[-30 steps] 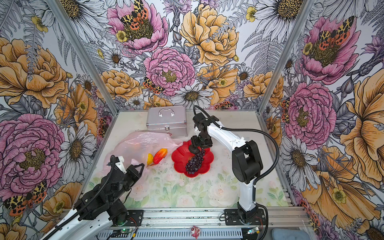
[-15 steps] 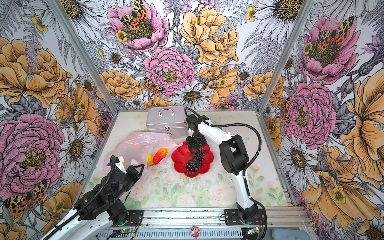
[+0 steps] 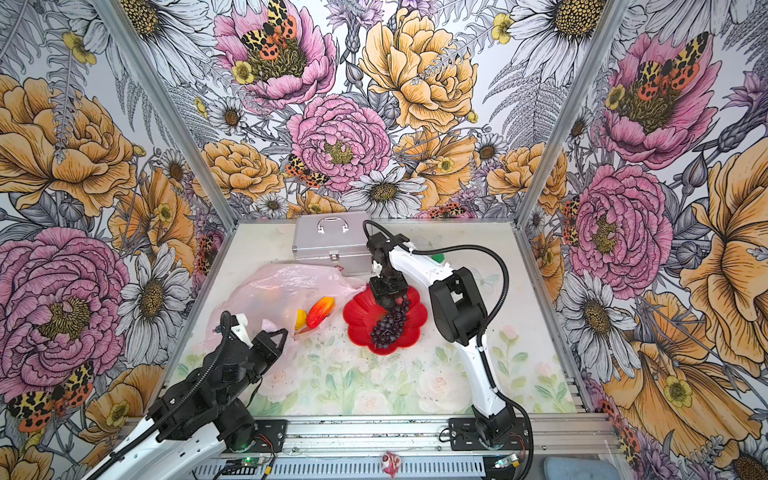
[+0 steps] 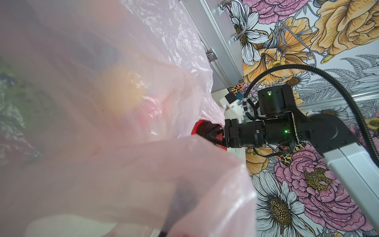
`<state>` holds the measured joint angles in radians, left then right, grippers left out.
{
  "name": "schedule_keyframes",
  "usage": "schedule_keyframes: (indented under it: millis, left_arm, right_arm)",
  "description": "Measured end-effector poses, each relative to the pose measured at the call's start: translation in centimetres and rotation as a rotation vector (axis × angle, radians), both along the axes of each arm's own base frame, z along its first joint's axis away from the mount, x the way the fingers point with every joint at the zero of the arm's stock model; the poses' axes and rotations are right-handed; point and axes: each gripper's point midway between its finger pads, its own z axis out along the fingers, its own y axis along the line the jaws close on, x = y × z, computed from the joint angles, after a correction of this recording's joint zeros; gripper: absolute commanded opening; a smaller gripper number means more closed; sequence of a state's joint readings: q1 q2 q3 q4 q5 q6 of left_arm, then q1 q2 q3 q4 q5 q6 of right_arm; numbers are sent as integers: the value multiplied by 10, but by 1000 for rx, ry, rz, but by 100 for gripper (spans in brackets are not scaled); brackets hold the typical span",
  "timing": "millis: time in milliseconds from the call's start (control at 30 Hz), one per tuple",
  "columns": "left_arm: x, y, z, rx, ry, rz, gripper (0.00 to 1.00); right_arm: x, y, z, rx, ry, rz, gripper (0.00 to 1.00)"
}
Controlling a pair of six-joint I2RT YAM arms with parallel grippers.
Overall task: Place the fruits into the plastic bag
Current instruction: Pick up the fruit from the plate.
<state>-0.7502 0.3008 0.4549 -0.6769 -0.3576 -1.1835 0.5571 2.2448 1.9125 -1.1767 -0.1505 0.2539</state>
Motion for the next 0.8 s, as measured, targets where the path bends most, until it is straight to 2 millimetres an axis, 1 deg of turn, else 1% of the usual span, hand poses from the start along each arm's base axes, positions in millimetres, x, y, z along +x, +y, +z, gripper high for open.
schedule_keyframes:
  millis: [133,233,333,433,600,667,800]
  left_arm:
    - [0,0,0,-5,2,4,0]
    - [0,0,0,-13,4,8,0]
    - [0,0,0,-14,4,8,0]
    - [1,-1,1,-17,0,8,0]
    - [4,-3,1,-14,4,8,0]
    - [4,-4,0,-13,5,7,0]
    - [5,-4,2,-18,0,7,0]
  right_arm:
    - [-1,1,1,9,7,-14,50]
    - [-2,4,6,49,25,-38,50]
    - [-3,9,18,115,50,-77,50]
    - [-7,14,34,194,74,-123,50]
    - [-29,8,62,333,139,-231,50]
    - [-38,5,69,391,171,-278,50]
    - [-67,2,79,501,252,-361,50]
